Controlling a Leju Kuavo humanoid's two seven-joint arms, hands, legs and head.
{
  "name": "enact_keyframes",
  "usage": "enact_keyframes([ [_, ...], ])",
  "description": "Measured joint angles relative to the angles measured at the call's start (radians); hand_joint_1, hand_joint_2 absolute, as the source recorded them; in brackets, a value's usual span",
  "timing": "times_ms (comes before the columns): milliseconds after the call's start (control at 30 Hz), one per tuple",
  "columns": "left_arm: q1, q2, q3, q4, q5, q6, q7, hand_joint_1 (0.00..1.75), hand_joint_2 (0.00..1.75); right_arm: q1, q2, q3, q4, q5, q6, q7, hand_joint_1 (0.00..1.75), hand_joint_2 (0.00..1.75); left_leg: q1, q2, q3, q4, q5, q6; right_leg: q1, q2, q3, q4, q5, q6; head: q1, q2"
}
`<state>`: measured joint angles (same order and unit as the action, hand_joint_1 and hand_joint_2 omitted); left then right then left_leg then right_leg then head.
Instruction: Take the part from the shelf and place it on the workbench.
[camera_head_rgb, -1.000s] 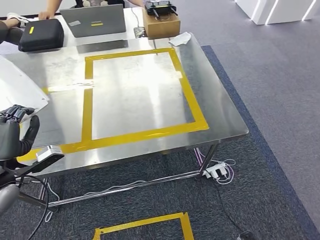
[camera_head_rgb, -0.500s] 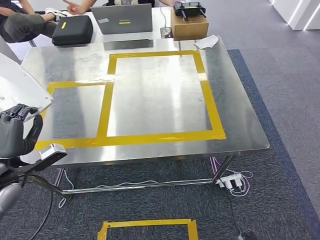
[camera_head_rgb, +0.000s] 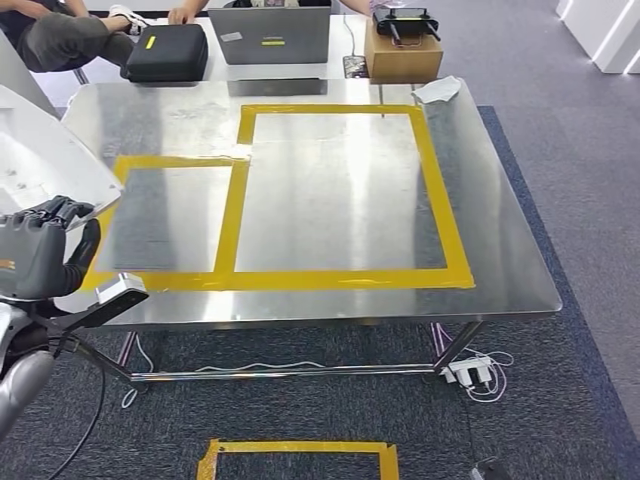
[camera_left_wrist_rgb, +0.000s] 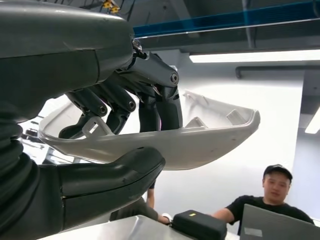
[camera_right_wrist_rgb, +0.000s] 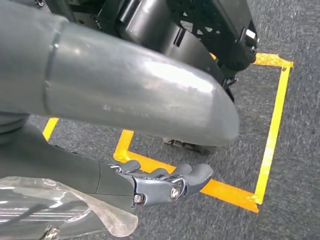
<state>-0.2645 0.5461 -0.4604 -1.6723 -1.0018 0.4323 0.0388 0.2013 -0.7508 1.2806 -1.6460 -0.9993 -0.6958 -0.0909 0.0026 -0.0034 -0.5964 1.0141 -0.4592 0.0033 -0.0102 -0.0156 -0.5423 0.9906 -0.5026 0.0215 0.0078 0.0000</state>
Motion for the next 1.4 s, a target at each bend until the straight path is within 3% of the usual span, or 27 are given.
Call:
enact_keyframes([
  [333,-0.108,-0.034,-0.098,0.088,-0.026,-0.076,-0.01,1.75,1.75,-0.088,0.0,0.107,0.027,-0.082,0.0,-0.054,0.0,0.0,-0.004,0.0,-0.001,0.002,-0.001,0.011,-0.003,0.0,0.002,-0.009,0.006,0.016,0.0,0.0],
  [567,-0.211,-0.116,-0.198,0.201,0.025,-0.199,0.002,1.75,1.75,-0.169,0.004,0.202,0.055,-0.149,0.0,-0.089,0.0,0.0,-0.003,0.0,-0.001,0.002,0.001,0.014,-0.002,0.001,0.002,-0.008,0.007,0.018,-0.001,0.0],
  [867,-0.283,-0.194,-0.297,0.335,0.003,-0.322,0.018,1.75,1.75,-0.219,0.016,0.254,0.081,-0.156,0.004,-0.088,0.0,0.0,-0.003,0.0,-0.001,0.002,0.001,0.014,-0.002,0.001,0.002,-0.007,0.007,0.018,-0.001,0.0],
  [1033,-0.305,-0.21,-0.323,0.377,-0.009,-0.339,0.024,1.75,1.75,-0.227,0.022,0.267,0.096,-0.154,0.007,-0.088,0.0,0.0,-0.003,0.0,-0.001,0.002,0.001,0.014,-0.002,0.001,0.002,-0.007,0.007,0.018,-0.001,0.0],
  [1400,-0.361,-0.221,-0.382,0.461,-0.087,-0.565,0.149,1.75,1.75,-0.231,0.031,0.267,0.097,-0.113,0.002,-0.041,0.0,0.0,-0.003,0.0,-0.001,0.002,0.002,0.014,-0.002,0.001,0.002,-0.006,0.007,0.018,-0.001,0.0],
])
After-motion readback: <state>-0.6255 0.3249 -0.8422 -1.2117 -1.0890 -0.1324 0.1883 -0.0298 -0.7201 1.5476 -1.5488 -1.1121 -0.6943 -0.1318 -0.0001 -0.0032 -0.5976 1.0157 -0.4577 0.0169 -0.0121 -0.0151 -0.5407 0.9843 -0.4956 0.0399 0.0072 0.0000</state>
